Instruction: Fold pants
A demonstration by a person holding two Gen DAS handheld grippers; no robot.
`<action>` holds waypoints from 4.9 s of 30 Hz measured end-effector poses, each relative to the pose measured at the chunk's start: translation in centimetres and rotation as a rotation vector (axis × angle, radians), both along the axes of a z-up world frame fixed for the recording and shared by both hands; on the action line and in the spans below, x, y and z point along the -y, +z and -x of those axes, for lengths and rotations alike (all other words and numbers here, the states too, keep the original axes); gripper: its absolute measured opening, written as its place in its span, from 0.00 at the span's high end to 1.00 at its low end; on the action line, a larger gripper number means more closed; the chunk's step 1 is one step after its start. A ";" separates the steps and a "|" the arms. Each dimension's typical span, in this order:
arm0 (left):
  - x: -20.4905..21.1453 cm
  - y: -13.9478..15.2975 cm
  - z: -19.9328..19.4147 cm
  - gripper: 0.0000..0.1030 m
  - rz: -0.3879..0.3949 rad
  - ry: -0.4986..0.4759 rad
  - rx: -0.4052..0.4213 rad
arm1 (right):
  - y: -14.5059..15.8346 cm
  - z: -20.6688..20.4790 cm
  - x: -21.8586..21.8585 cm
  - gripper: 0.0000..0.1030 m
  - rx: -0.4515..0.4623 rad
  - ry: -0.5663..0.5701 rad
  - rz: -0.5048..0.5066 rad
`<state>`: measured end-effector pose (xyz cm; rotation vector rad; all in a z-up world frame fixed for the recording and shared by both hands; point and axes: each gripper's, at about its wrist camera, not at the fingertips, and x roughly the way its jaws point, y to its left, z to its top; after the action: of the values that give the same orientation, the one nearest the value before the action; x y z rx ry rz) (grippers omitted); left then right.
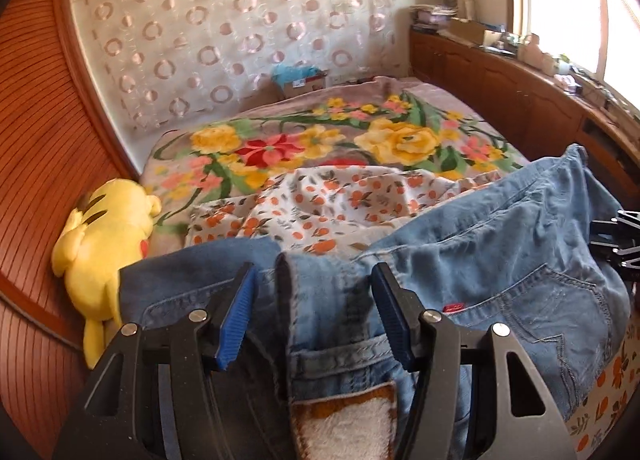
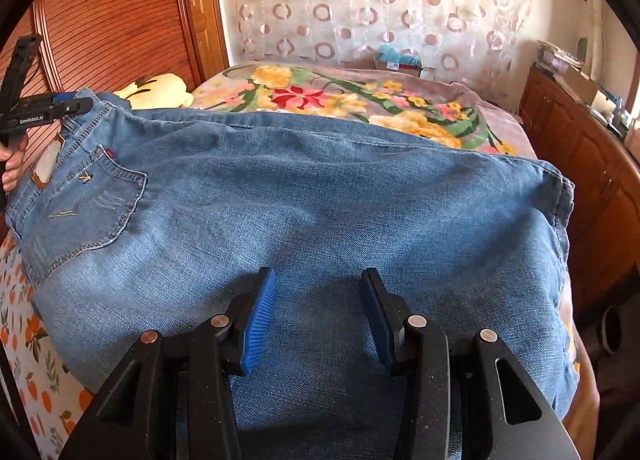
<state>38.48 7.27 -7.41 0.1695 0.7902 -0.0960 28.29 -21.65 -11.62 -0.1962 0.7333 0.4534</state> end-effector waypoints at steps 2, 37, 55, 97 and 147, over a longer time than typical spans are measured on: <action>0.0 -0.1 -0.4 0.56 0.015 -0.005 -0.016 | -0.1 0.0 -0.1 0.55 0.000 0.000 -0.002; 0.4 3.9 5.8 0.50 0.141 0.027 0.144 | 0.2 1.4 0.8 0.54 0.065 -0.108 0.010; 12.2 -2.1 9.9 0.50 0.179 -0.225 -0.024 | 1.0 8.5 10.7 0.54 0.034 -0.278 -0.062; 17.5 -0.1 10.1 0.99 0.120 -0.421 -0.011 | 0.6 13.9 2.7 0.54 -0.010 -0.055 -0.122; 10.7 -0.3 13.0 0.66 0.197 -0.271 -0.040 | 3.4 10.9 -2.0 0.95 -0.025 0.079 -0.209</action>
<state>25.44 -3.46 -7.73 0.0872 0.7893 -0.4331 17.39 -19.67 -8.21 -0.0230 0.6990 0.6050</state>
